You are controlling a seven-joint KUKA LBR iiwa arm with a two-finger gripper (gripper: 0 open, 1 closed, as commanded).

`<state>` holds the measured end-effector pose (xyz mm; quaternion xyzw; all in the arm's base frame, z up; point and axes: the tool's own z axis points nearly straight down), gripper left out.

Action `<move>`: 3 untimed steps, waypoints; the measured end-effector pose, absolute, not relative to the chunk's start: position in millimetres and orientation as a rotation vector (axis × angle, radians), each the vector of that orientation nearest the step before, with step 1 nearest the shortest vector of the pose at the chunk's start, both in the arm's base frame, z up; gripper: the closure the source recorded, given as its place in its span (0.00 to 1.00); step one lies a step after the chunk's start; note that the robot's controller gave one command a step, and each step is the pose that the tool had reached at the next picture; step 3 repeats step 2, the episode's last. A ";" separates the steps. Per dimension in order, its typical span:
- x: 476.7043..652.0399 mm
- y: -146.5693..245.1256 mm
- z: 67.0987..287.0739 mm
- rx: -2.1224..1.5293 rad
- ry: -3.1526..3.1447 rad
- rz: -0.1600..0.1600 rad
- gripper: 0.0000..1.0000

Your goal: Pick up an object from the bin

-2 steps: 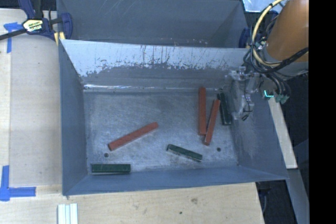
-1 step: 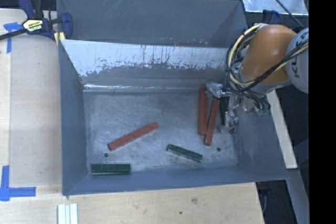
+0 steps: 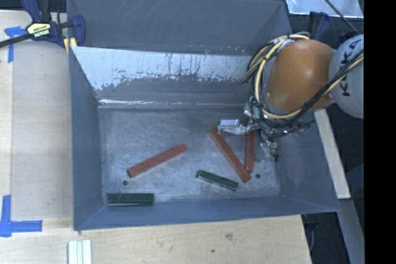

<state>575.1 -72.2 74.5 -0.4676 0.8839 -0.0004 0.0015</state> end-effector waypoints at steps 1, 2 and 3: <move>576.2 -72.7 76.0 -1.464 2.773 -0.004 1.00; 598.4 -97.0 220.7 -1.268 2.868 -0.003 1.00; 598.4 -97.0 220.7 -1.268 2.868 -0.003 1.00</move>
Offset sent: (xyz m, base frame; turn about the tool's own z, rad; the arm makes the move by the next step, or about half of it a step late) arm 0.0000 0.0000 0.0000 0.0000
